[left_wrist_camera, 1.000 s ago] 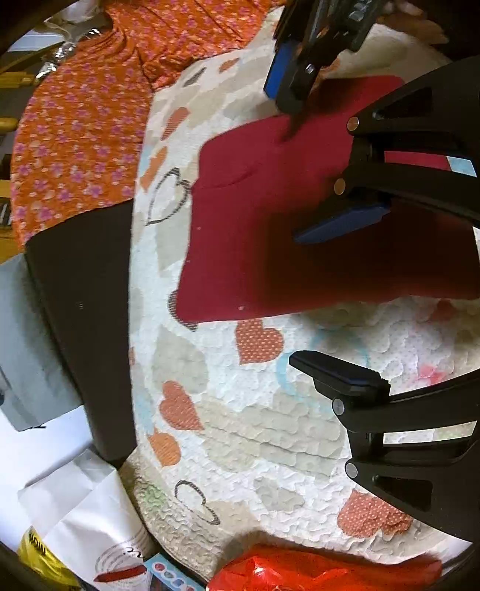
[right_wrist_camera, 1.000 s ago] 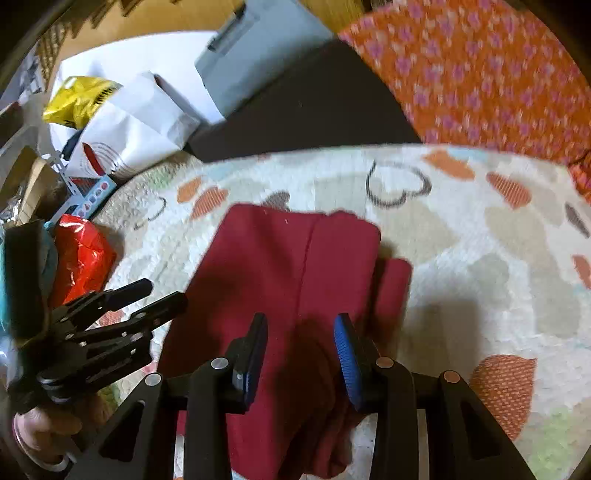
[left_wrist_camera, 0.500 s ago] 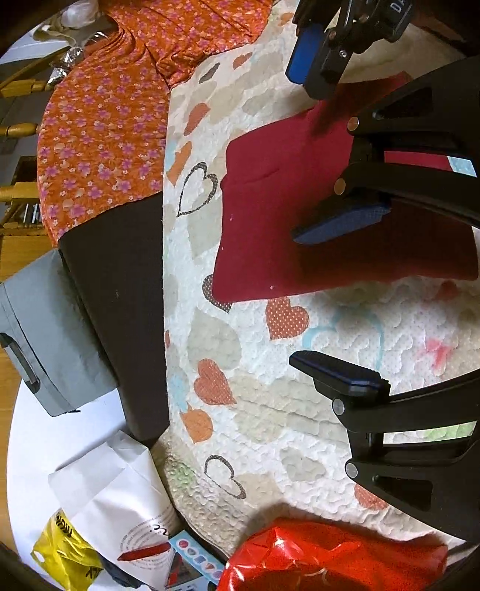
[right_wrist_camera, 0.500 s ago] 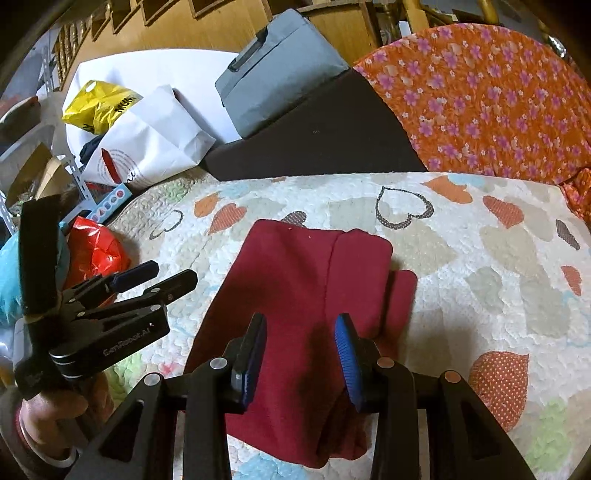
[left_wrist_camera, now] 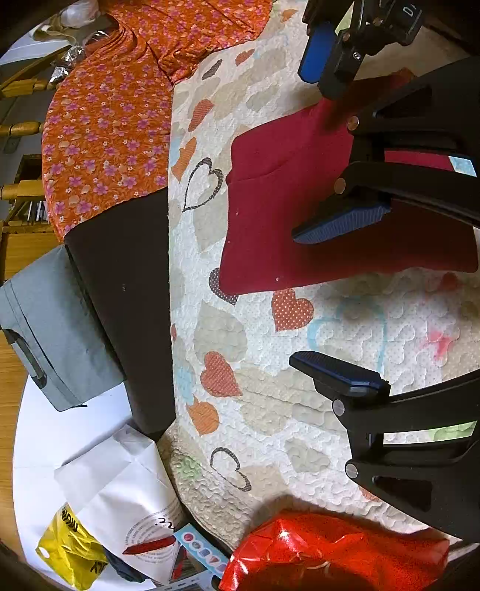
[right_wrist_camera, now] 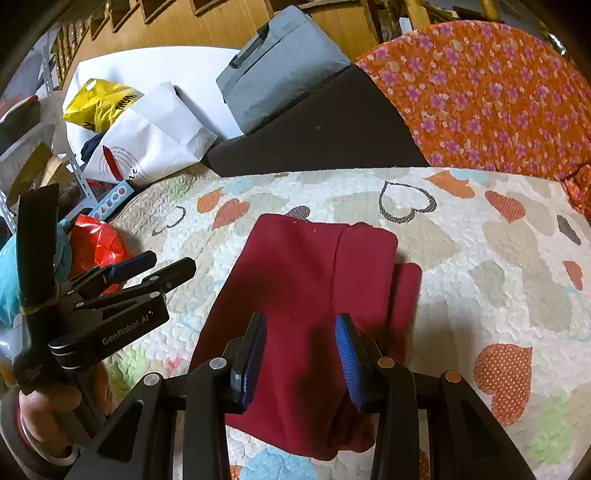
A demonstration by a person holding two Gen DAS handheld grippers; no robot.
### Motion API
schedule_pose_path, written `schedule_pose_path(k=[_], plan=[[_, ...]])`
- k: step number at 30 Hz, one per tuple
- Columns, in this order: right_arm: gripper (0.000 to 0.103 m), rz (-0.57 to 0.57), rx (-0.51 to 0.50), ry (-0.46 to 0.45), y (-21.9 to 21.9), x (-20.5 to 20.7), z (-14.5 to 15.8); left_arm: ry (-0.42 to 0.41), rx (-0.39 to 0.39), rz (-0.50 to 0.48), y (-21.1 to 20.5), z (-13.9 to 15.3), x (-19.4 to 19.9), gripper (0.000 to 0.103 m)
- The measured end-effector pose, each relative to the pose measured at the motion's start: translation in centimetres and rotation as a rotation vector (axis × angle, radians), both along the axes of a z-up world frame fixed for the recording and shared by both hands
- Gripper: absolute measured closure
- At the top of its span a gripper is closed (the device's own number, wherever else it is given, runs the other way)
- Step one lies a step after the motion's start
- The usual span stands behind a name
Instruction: Fold small clothes
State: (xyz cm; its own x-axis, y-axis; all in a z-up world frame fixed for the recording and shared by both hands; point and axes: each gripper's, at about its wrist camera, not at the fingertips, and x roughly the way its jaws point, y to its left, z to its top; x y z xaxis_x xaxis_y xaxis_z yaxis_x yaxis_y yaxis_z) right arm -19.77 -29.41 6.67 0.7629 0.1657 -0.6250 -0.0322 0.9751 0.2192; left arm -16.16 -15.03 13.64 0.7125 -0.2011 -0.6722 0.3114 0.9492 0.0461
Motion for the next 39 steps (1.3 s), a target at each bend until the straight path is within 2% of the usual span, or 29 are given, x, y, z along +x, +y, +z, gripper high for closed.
schedule_pose_path(k=[33, 39], plan=[[0.064, 0.029, 0.004, 0.024, 0.20, 0.48, -0.63, 0.001, 0.001, -0.015, -0.15, 0.03, 0.07, 0.042], [0.064, 0.029, 0.010, 0.026, 0.10, 0.50, -0.69, -0.021, -0.013, -0.001, -0.06, 0.21, 0.08, 0.042]])
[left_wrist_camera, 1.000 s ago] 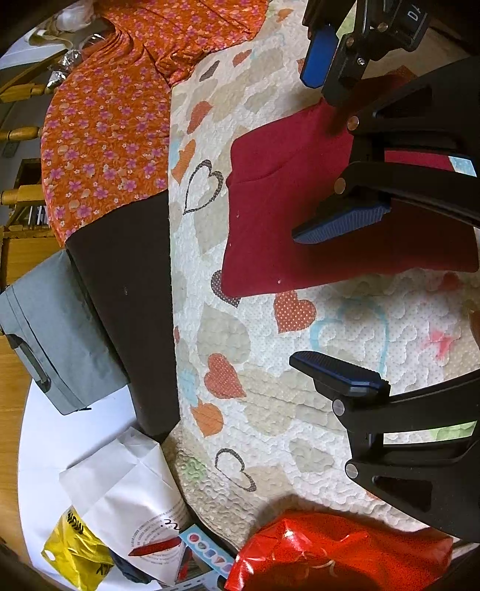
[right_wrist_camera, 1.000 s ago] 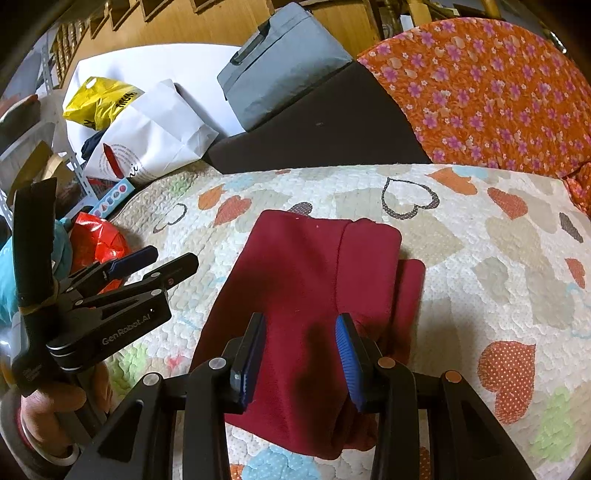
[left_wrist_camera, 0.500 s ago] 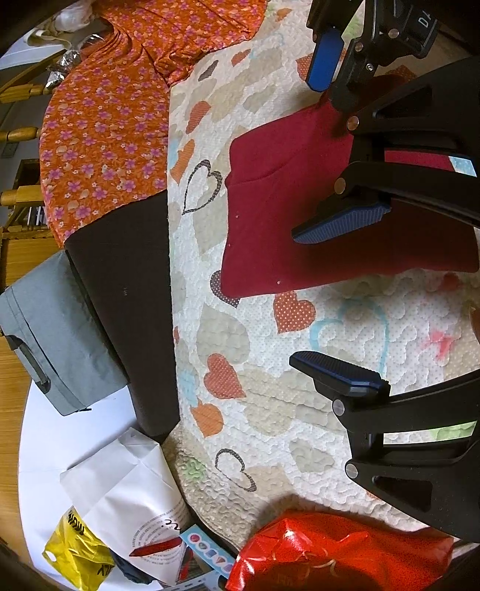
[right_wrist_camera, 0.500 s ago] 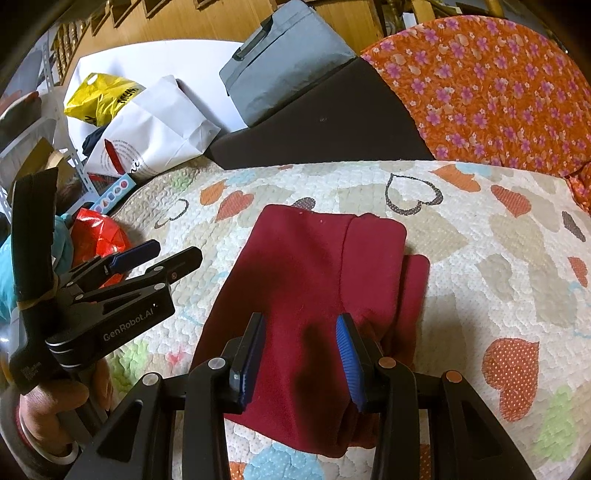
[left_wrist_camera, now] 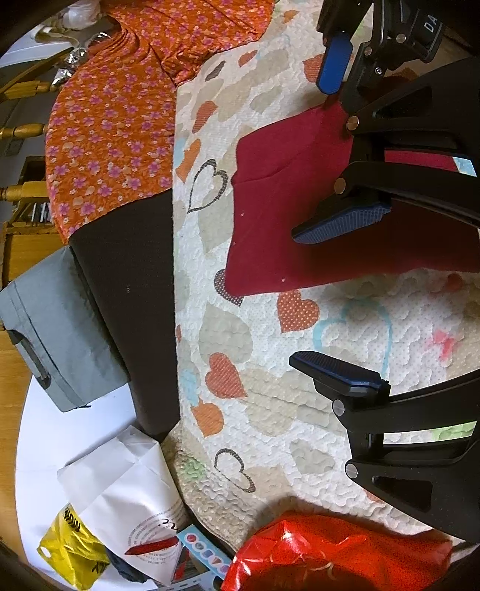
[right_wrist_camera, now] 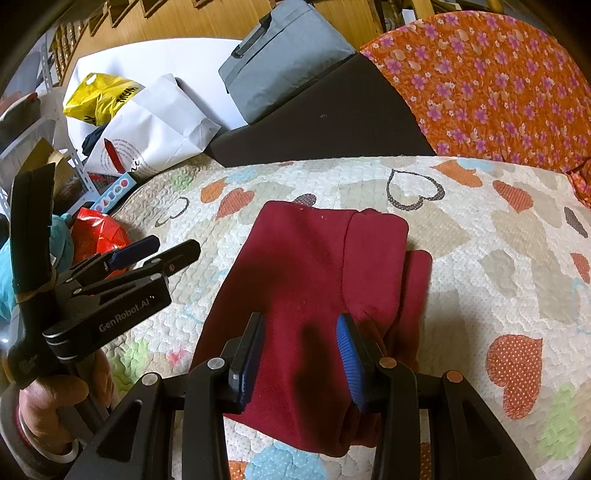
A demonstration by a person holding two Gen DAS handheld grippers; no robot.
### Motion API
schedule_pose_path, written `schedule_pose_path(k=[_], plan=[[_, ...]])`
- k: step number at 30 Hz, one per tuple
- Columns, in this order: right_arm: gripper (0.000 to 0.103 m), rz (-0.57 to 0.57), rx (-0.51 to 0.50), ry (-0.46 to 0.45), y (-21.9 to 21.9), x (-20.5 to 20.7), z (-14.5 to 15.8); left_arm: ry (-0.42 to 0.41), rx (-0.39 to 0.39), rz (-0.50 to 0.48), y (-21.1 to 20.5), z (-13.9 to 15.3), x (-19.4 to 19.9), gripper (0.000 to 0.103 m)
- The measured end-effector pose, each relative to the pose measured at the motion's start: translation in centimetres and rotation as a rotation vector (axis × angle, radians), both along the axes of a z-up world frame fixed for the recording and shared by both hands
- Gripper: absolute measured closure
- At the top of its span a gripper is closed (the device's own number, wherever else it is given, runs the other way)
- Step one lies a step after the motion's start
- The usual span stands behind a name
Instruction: Fold small clothes
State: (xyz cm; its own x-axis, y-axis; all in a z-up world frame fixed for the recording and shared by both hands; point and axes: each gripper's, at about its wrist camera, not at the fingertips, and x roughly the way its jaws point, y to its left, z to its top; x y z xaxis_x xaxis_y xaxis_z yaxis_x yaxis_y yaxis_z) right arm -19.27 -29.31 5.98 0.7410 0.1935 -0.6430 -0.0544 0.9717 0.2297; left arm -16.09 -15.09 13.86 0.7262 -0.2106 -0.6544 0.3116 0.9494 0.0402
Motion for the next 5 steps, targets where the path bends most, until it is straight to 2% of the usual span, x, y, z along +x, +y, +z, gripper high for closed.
schedule_pose_path(k=[5], plan=[[0.064, -0.006, 0.007, -0.001, -0.37, 0.04, 0.03, 0.001, -0.003, 0.013, 0.05, -0.01, 0.10, 0.042]])
